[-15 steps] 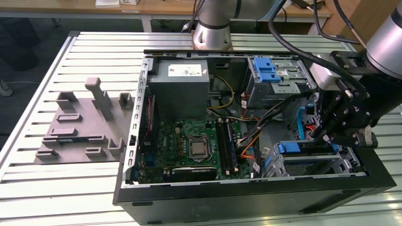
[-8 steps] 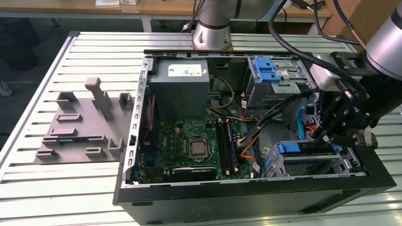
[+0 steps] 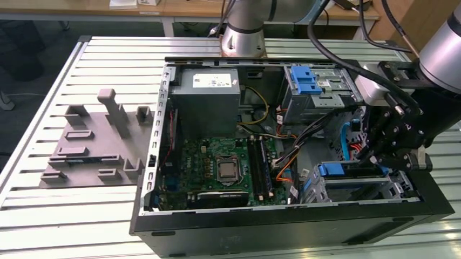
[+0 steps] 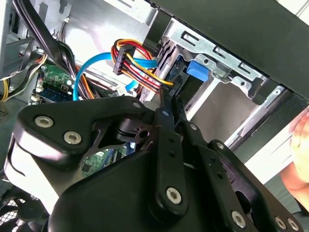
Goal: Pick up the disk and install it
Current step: 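Insert the first disk wire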
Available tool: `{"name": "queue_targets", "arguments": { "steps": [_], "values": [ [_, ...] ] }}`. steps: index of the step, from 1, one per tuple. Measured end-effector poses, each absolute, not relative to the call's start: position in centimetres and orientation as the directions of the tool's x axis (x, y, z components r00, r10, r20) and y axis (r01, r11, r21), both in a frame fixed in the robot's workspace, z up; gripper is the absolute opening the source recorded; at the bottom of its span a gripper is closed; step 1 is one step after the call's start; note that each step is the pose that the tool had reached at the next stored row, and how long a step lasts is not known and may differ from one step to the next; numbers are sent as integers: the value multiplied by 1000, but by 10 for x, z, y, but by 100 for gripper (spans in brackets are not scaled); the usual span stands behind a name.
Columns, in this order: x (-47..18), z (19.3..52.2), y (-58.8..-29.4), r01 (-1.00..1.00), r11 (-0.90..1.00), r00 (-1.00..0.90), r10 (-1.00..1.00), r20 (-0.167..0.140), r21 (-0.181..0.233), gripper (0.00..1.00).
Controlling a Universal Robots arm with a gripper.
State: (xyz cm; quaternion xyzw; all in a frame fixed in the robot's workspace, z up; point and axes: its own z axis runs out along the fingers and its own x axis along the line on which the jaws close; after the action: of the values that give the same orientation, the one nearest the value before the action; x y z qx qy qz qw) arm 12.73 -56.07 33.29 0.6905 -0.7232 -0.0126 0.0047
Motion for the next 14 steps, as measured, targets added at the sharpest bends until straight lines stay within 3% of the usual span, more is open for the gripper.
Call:
{"name": "queue_targets", "arguments": {
  "steps": [14],
  "values": [
    [127, 330, -561, -999, 46, -47, -999, -11, 25, 17]
  ]
}}
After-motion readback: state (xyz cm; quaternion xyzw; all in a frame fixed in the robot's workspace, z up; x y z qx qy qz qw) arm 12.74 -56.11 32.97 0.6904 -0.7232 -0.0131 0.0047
